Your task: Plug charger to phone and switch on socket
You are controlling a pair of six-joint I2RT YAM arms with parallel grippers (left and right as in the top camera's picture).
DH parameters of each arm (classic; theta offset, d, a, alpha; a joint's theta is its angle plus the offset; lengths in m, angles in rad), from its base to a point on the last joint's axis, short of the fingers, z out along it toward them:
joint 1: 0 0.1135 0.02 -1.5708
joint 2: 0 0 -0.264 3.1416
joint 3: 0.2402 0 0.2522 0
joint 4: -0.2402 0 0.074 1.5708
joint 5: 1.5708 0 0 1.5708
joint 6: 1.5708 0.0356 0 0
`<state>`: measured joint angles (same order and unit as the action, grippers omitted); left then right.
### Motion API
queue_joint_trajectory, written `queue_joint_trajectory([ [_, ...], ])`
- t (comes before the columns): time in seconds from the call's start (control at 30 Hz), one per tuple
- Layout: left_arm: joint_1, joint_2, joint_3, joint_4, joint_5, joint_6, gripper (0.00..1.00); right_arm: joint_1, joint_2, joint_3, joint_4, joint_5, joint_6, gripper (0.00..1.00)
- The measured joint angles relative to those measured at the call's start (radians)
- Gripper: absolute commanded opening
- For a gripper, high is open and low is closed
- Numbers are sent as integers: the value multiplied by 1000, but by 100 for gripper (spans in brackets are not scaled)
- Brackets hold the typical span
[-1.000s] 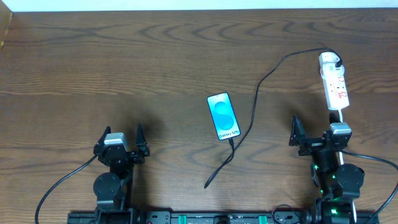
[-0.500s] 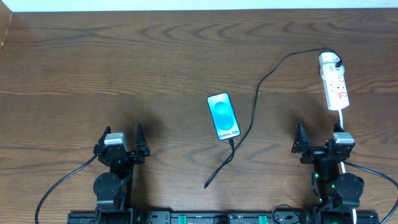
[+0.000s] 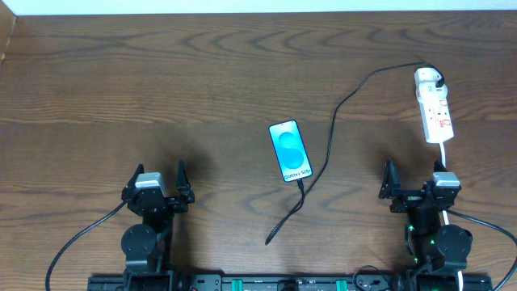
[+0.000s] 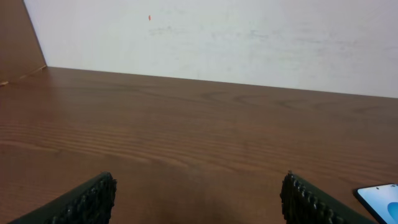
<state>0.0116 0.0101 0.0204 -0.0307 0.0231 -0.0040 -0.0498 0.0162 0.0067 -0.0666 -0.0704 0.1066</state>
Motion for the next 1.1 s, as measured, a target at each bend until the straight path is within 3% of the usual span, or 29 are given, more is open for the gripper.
queue_joint_trajectory([
  [1.1, 0, 0, 0, 0, 0, 0, 85, 13, 0, 0, 0, 0, 0, 99],
])
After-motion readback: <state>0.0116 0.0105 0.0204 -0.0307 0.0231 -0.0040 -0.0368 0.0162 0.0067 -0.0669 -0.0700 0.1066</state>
